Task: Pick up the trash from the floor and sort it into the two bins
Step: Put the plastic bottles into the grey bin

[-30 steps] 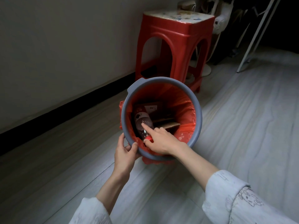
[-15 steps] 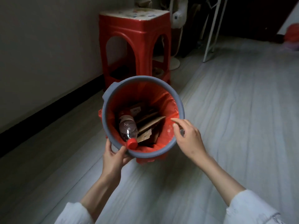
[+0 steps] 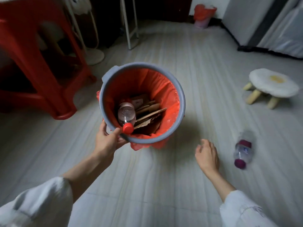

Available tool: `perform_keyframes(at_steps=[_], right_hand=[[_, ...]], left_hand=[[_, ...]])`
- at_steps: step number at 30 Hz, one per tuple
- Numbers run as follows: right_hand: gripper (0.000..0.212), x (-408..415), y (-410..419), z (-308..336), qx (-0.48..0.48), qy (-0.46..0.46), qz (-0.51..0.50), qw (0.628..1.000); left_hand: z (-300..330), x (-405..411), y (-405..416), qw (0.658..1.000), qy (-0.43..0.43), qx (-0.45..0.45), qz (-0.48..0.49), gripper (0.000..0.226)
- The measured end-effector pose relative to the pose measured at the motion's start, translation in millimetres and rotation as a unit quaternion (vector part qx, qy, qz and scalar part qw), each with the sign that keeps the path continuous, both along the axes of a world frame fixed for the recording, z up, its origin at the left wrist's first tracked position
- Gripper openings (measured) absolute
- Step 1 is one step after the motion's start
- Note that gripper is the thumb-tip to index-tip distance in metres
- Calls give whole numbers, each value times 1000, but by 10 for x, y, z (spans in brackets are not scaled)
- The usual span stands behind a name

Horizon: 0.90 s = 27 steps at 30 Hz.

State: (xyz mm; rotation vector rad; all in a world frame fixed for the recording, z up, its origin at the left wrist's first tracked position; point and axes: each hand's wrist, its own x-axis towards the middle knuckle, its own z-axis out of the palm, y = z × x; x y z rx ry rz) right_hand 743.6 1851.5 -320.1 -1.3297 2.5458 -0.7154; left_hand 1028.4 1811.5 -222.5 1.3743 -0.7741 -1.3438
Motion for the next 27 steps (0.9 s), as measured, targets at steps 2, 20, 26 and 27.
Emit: perform_keyframes(at_steps=[2, 20, 26, 27], right_hand=[[36, -407, 57, -163, 60, 7, -58, 996], [57, -1601, -52, -812, 15, -199, -393, 898], [28, -1059, -269, -635, -207, -395, -352, 823], [20, -928, -292, -513, -242, -420, -337, 808]], left_hand=[[-50, -357, -87, 1000, 8, -3, -13, 50], [-334, -1207, -392, 999, -10, -19, -42, 34], [-277, -989, -330, 999, 29, 8, -20, 33], [-253, -906, -311, 999, 28, 11, -16, 33]])
